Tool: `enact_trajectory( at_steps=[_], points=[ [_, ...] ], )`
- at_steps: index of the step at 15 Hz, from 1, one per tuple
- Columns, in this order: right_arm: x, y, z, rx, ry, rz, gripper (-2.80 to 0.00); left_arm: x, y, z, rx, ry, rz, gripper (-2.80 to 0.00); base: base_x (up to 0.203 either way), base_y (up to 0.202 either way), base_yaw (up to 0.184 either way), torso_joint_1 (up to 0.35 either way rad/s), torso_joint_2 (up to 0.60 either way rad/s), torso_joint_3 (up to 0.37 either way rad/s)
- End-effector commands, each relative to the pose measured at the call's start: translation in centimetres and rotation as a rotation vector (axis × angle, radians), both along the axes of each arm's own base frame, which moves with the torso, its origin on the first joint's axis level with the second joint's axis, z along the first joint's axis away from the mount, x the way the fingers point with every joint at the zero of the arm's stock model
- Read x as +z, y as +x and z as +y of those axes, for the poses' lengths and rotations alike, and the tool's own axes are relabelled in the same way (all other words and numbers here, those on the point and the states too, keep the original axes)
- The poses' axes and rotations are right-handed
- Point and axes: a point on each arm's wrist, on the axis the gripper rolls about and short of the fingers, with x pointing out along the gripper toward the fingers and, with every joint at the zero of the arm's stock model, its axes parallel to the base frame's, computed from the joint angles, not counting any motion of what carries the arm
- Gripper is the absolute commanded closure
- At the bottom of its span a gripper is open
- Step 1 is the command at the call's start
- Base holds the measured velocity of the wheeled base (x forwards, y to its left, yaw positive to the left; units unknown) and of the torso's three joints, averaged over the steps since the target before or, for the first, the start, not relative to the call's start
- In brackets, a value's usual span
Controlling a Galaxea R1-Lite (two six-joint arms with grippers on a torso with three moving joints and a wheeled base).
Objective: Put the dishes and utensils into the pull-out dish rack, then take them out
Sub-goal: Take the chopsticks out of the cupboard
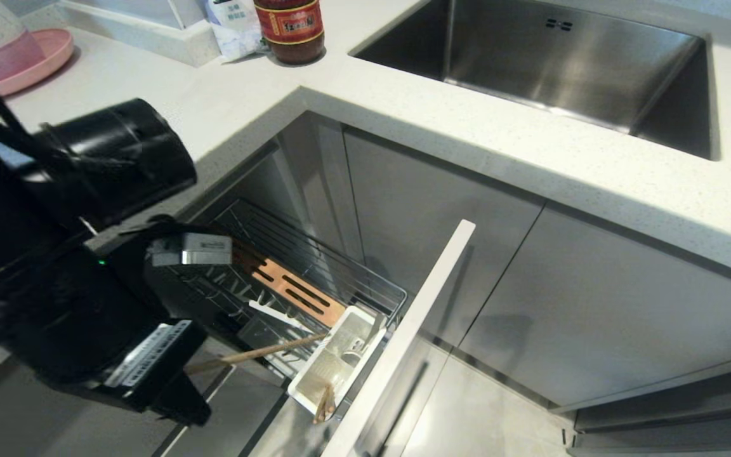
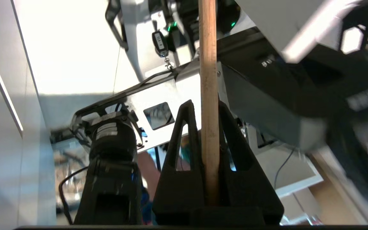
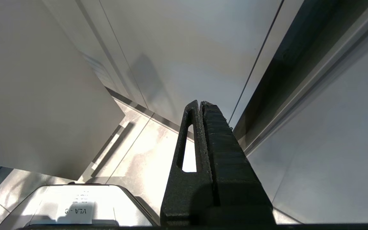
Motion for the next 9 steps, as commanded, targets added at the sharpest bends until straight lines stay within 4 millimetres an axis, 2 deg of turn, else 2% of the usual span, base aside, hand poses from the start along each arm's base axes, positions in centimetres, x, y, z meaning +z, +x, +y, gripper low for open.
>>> enact_trajectory(
  at_steps=[1, 6, 9],
  points=[
    [0.0, 0.0, 0.0, 0.001, 0.0, -0.003, 0.0, 2.9, -3.6, 2.5, -0.02, -0.091, -0.115, 0.0, 0.0, 0.0, 0.0, 0.0, 0.0, 0.0],
    [0.0, 0.0, 0.0, 0.001, 0.0, -0.002, 0.0, 7.6, -9.1, 7.4, -0.011, -0.315, -0.38, 0.0, 0.0, 0.0, 0.0, 0.0, 0.0, 0.0],
    [0.0, 0.0, 0.0, 0.001, 0.0, -0.001, 0.0, 9.2, -10.7, 9.5, 0.099, -0.402, -0.548, 0.0, 0.0, 0.0, 0.0, 0.0, 0.0, 0.0]
  ],
)
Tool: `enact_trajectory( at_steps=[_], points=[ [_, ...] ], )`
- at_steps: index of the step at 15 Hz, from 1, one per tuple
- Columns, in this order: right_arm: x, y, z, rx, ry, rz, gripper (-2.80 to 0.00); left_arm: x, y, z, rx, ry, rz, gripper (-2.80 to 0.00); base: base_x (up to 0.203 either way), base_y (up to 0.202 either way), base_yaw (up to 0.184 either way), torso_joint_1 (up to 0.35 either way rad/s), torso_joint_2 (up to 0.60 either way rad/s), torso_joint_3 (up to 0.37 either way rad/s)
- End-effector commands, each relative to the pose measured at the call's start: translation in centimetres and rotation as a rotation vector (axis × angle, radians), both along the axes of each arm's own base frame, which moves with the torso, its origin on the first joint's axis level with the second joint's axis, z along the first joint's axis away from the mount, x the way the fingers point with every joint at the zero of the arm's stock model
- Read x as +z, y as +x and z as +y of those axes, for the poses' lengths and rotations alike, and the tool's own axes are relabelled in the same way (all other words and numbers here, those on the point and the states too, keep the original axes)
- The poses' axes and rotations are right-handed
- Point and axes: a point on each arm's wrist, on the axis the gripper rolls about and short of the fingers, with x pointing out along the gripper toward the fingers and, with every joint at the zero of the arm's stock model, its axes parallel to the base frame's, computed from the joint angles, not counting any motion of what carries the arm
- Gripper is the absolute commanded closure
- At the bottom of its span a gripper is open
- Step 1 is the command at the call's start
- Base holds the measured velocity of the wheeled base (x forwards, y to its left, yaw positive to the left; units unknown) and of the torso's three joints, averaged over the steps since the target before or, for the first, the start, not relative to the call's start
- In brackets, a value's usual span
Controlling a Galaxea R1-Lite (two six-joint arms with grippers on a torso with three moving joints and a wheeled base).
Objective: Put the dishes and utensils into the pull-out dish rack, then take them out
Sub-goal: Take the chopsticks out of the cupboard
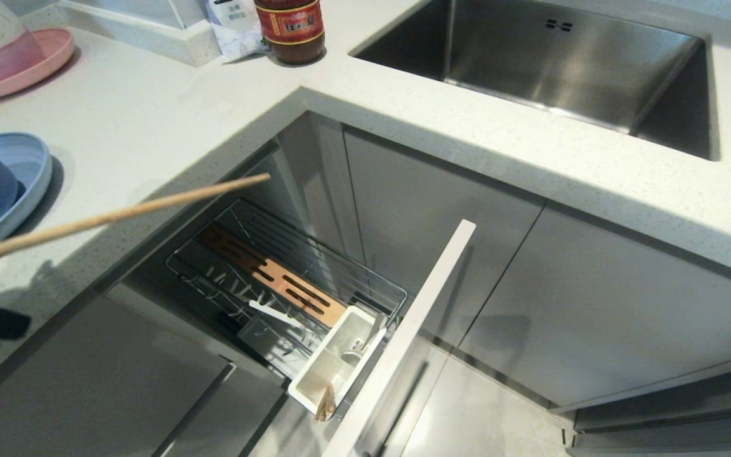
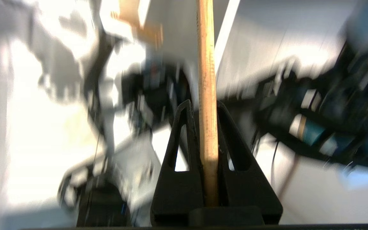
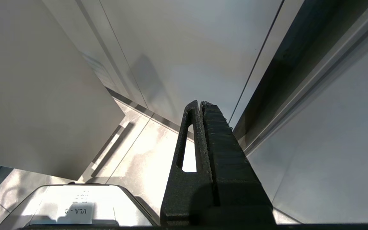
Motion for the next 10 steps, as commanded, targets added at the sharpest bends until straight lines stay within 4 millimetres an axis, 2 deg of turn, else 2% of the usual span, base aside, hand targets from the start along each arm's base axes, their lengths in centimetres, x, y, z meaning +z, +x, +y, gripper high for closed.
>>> enact_trajectory(
  at_steps=[1, 6, 8, 10],
  points=[
    [0.0, 0.0, 0.0, 0.0, 0.0, -0.003, 0.0, 1.3, -2.3, 2.2, 0.095, -0.094, -0.14, 0.0, 0.0, 0.0, 0.0, 0.0, 0.0, 0.0],
    [0.0, 0.0, 0.0, 0.0, 0.0, -0.002, 0.0, 3.0, -5.7, 4.2, 0.417, -0.157, -0.432, 0.0, 0.0, 0.0, 0.0, 0.0, 0.0, 0.0],
    [0.0, 0.0, 0.0, 0.0, 0.0, -0.002, 0.0, 3.4, -7.9, 3.8, 0.565, -0.152, -0.551, 0.0, 0.0, 0.0, 0.0, 0.0, 0.0, 0.0],
    [0.0, 0.0, 0.0, 0.001, 0.0, -0.003, 0.0, 3.5, -9.3, 2.9, 0.722, -0.112, -0.633, 0.0, 0.0, 0.0, 0.0, 0.0, 0.0, 0.0]
  ],
)
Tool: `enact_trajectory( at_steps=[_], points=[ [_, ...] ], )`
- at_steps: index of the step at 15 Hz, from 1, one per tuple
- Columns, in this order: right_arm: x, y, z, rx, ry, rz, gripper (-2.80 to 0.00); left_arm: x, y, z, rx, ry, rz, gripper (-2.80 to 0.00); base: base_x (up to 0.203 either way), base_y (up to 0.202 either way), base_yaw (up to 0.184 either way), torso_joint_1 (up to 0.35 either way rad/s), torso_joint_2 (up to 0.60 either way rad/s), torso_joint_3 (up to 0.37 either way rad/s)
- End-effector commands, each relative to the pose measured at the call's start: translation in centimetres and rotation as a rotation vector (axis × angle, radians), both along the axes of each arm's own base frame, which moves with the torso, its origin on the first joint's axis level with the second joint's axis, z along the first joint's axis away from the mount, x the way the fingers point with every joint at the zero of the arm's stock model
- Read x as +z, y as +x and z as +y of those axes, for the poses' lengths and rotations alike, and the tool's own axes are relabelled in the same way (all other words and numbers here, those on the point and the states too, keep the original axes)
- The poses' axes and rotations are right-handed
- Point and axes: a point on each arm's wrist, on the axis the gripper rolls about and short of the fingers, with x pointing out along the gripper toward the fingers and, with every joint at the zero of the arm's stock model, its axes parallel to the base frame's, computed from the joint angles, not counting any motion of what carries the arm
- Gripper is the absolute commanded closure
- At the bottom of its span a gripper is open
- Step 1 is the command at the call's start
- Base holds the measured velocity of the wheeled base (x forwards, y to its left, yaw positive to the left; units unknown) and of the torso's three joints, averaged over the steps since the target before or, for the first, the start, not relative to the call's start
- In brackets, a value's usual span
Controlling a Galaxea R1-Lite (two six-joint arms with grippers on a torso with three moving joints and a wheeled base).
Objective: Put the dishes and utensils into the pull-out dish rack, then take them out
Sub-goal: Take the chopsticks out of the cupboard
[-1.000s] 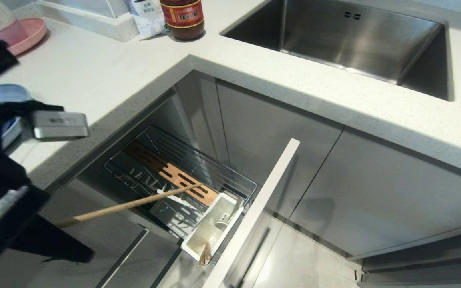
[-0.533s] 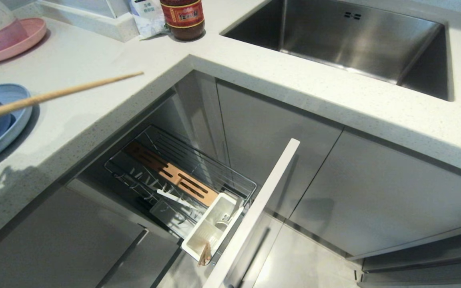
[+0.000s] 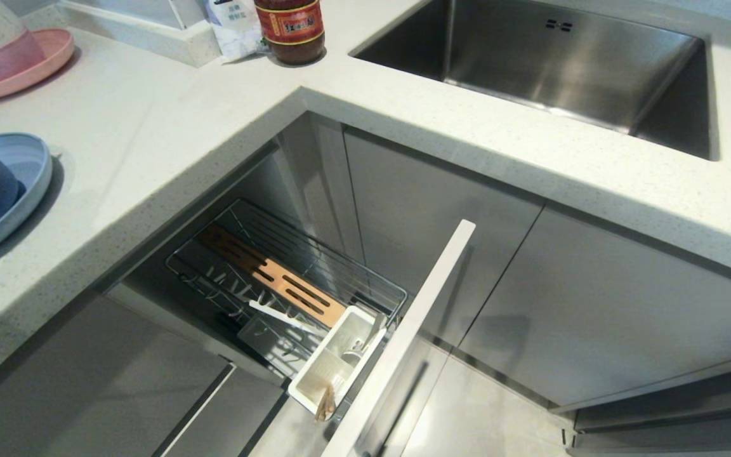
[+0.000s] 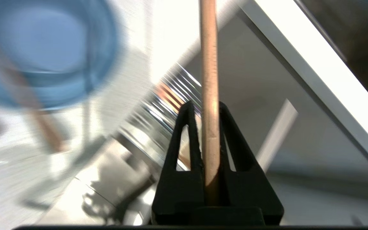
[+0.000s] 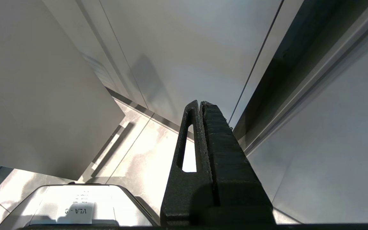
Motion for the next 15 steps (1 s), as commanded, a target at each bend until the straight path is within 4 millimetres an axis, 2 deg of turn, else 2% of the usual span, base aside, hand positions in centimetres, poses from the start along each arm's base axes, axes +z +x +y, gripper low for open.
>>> enact_trajectory(
  at_steps=[1, 4, 7, 11, 15],
  points=[
    [0.0, 0.0, 0.0, 0.001, 0.0, -0.002, 0.0, -0.2, -2.3, -1.5, 0.244, 0.016, -0.069, 0.0, 0.0, 0.0, 0.0, 0.0, 0.0, 0.0],
    [0.0, 0.0, 0.0, 0.001, 0.0, -0.002, 0.0, -1.8, -1.6, -2.6, 0.584, 0.013, -0.02, 0.0, 0.0, 0.0, 0.0, 0.0, 0.0, 0.0],
    [0.0, 0.0, 0.0, 0.001, 0.0, -0.003, 0.0, -4.6, 0.0, -1.5, 0.785, -0.032, 0.125, 0.0, 0.0, 0.0, 0.0, 0.0, 0.0, 0.0],
    [0.0, 0.0, 0.0, 0.0, 0.0, -0.003, 0.0, -7.0, 1.7, 0.5, 0.891, -0.08, 0.254, 0.0, 0.0, 0.0, 0.0, 0.0, 0.0, 0.0],
    [0.0, 0.0, 0.0, 0.0, 0.0, -0.003, 0.0, -8.9, 4.1, 3.3, 0.897, -0.126, 0.359, 0.0, 0.0, 0.0, 0.0, 0.0, 0.0, 0.0]
  ],
)
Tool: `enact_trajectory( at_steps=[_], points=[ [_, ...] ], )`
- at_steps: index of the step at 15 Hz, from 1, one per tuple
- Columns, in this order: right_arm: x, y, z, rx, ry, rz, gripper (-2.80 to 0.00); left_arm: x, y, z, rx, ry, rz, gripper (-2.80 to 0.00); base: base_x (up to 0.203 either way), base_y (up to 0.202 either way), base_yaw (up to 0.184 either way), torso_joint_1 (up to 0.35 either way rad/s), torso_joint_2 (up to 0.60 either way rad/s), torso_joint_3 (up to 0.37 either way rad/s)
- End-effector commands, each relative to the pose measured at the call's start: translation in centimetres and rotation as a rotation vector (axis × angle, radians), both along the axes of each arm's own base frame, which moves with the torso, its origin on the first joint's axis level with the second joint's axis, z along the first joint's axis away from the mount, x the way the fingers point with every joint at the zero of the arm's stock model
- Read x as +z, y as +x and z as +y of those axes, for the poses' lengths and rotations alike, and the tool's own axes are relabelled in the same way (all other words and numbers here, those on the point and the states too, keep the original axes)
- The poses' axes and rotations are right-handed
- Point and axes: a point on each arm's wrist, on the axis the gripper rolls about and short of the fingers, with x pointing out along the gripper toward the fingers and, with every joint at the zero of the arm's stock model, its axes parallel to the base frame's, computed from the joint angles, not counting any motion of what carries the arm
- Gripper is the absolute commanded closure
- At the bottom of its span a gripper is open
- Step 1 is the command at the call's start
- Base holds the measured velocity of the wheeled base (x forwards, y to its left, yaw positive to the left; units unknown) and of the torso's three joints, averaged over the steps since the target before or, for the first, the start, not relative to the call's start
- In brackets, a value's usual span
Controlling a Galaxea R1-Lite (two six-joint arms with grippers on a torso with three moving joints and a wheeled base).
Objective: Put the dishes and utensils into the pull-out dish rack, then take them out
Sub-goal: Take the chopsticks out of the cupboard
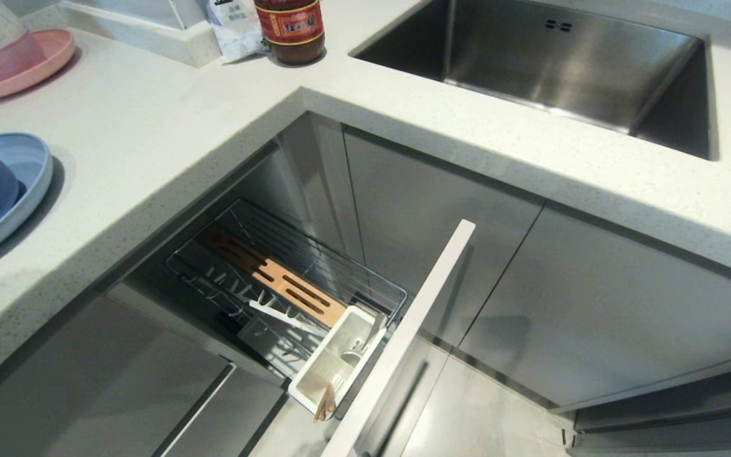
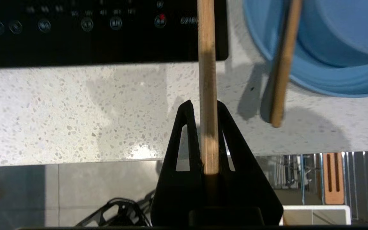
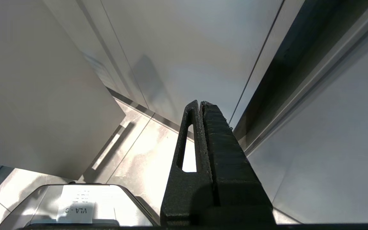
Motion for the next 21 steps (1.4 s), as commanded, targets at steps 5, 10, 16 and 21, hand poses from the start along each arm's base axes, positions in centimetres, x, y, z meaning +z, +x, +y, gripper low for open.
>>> enact_trajectory(
  at_steps=[5, 10, 16, 21],
  points=[
    [0.0, 0.0, 0.0, 0.001, 0.0, -0.003, 0.0, -1.6, 2.8, 3.1, -0.049, -0.131, 0.082, 0.0, 0.0, 0.0, 0.0, 0.0, 0.0, 0.0],
    [0.0, 0.0, 0.0, 0.001, 0.0, -0.001, 0.0, -1.9, 3.3, 3.0, -0.18, -0.165, 0.06, 0.0, 0.0, 0.0, 0.0, 0.0, 0.0, 0.0],
    [0.0, 0.0, 0.0, 0.0, 0.0, -0.003, 0.0, -1.4, 3.8, 3.1, -0.259, -0.138, 0.0, 0.0, 0.0, 0.0, 0.0, 0.0, 0.0, 0.0],
    [0.0, 0.0, 0.0, 0.001, 0.0, -0.002, 0.0, -1.5, 4.2, 3.3, -0.3, -0.15, -0.009, 0.0, 0.0, 0.0, 0.0, 0.0, 0.0, 0.0]
  ],
)
